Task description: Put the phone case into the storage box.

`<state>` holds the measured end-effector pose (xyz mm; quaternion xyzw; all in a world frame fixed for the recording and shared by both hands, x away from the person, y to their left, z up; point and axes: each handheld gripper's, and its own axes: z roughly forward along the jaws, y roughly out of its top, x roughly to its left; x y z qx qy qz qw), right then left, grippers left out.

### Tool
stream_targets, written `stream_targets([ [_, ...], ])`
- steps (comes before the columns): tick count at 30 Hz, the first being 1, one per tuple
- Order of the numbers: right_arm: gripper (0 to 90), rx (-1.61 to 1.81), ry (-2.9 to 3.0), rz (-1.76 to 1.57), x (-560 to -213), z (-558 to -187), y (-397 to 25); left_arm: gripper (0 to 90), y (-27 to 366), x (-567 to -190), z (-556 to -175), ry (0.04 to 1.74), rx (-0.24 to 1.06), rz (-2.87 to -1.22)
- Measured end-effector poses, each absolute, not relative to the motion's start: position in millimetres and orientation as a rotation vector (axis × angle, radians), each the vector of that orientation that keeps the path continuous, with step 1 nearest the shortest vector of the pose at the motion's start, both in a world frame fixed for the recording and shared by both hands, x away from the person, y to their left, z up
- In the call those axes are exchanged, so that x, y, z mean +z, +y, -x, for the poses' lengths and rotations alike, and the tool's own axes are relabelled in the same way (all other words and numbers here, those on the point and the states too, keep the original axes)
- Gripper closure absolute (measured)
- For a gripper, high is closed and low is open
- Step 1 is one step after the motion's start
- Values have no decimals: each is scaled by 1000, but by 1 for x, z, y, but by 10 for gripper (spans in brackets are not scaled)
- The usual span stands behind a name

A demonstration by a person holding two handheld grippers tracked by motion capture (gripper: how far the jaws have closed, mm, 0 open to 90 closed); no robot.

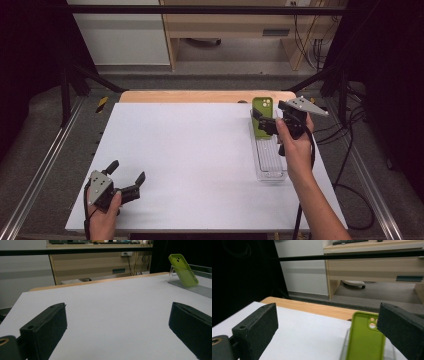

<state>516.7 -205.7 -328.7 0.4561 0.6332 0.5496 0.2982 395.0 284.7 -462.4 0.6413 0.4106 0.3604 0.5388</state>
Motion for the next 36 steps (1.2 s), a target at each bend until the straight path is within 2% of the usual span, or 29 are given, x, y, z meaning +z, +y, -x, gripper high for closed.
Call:
stream_targets([
  [36,36,1401,1655,-1201,-336,-481,-254,8,298,-453,-374,961,876,-1525],
])
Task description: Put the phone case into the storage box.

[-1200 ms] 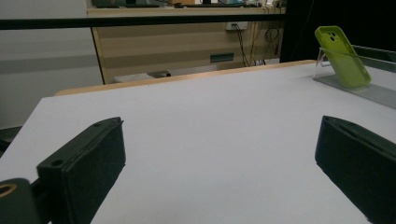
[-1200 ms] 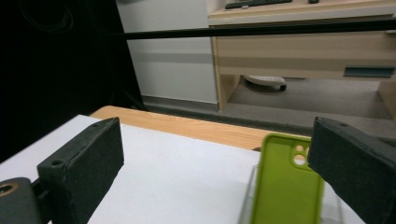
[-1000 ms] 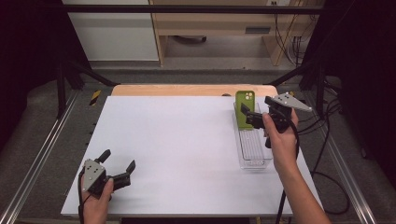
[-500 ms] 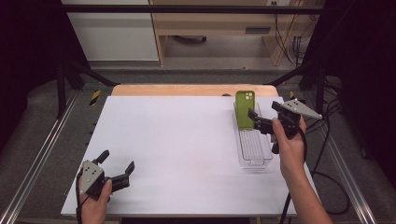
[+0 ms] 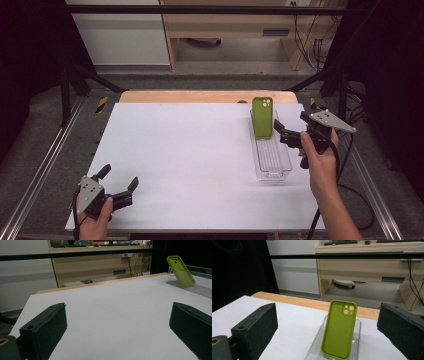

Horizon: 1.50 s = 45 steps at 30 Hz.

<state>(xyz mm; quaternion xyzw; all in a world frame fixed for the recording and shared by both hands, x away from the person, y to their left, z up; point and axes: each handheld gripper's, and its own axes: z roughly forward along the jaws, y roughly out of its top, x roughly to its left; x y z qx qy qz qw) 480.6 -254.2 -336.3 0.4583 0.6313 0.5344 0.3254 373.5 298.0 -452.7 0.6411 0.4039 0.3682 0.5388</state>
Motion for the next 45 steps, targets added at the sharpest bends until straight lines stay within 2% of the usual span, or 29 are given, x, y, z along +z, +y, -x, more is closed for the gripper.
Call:
stream_targets([
  [14,37,1393,1625,-1210,-335,-467,-272,8,303,-453,-370,979,877,-1508],
  [45,32,1331,1622,-1217,-358,-438,-301,9,305,-456,-373,982,850,-1507],
])
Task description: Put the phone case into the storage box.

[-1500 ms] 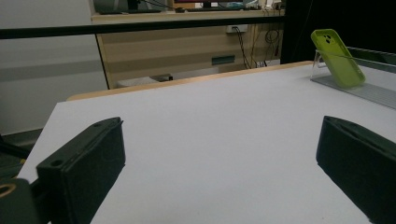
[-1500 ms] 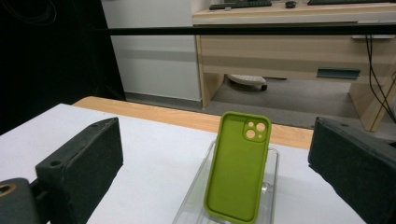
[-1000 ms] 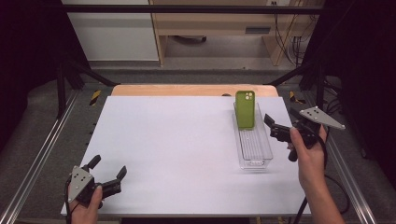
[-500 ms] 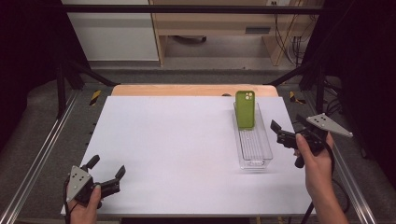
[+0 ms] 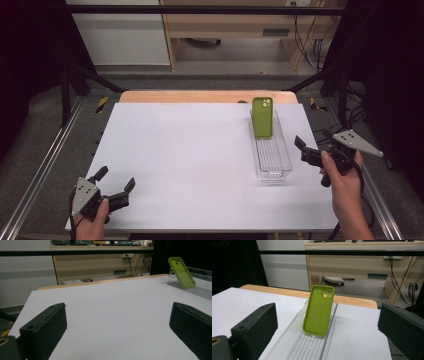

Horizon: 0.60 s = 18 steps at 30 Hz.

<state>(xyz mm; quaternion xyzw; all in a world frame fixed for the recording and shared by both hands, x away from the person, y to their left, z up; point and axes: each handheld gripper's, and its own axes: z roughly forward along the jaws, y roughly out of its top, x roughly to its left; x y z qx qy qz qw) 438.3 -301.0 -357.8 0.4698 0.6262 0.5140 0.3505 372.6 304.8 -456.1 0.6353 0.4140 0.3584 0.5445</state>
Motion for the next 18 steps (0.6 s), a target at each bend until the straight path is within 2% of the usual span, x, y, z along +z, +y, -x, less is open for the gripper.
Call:
stream_targets([
  [18,37,1339,1594,-1210,-375,-423,-313,9,299,-458,-374,972,829,-1527],
])
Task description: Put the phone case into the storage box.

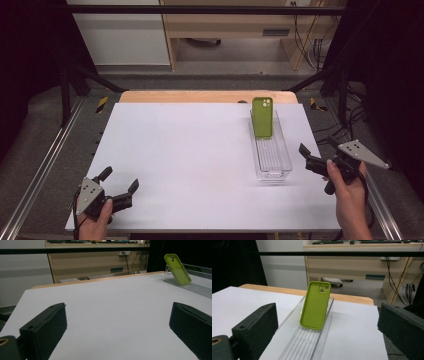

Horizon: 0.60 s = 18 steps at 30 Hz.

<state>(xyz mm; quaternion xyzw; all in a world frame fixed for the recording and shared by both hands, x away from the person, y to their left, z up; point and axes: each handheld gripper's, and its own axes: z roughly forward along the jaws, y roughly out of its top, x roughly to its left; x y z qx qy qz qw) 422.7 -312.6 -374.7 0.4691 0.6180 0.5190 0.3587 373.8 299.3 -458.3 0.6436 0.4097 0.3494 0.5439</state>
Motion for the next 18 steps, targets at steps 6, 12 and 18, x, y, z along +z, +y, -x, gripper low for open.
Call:
stream_targets([
  [6,40,1341,1560,-1201,-385,-418,-316,9,299,-458,-374,970,830,-1530],
  [12,39,1341,1548,-1209,-394,-415,-319,9,302,-458,-374,977,835,-1522],
  [18,39,1338,1546,-1207,-404,-412,-320,9,302,-457,-374,975,836,-1521],
])
